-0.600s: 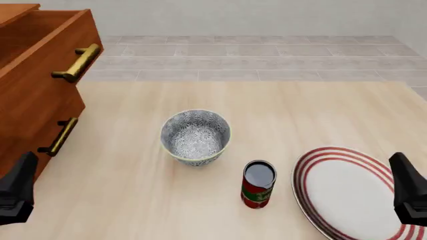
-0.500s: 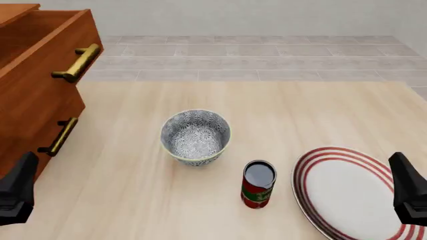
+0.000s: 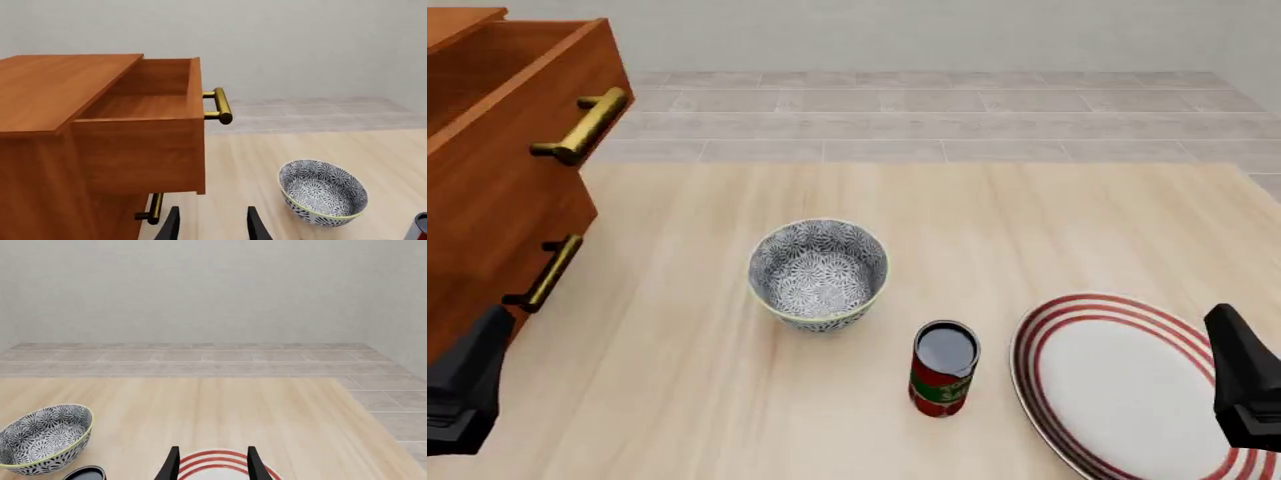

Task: Put the bowl on top of the cabinet.

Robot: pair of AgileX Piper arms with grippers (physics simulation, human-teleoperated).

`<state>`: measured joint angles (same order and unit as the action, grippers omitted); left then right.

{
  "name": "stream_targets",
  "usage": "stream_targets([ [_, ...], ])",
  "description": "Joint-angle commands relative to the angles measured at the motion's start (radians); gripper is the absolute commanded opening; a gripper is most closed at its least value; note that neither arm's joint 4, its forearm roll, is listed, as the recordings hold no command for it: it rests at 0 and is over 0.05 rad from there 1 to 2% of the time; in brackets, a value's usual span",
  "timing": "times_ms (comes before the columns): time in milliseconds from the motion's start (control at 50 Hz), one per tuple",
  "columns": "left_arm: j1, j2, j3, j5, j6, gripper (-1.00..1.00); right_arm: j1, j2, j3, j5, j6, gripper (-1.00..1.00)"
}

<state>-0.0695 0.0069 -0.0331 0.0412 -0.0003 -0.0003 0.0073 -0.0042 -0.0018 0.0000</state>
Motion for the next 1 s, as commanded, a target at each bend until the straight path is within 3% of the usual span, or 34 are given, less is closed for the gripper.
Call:
stream_targets([
  [20,-0.040,-0.003,-0.041,0.057,-0.009,1.00,0.000,0.000,0.000,0.000,0.000,1.00],
  [280,-0.132,-0.001,-0.066,0.110,0.004,1.00,0.000,0.000,0.000,0.000,0.000,1.00],
  [580,-0.197,0.119,-0.064,0.072,0.008,1.00,0.000,0.000,0.000,0.000,0.000,1.00],
  [840,-0.320,0.445,-0.055,-0.209,-0.052,1.00,0.000,0.000,0.000,0.000,0.000,1.00],
  [1000,-0.360,0.532,-0.078,-0.262,-0.072,1.00,0.000,0.001,0.000,0.000,0.000,1.00],
])
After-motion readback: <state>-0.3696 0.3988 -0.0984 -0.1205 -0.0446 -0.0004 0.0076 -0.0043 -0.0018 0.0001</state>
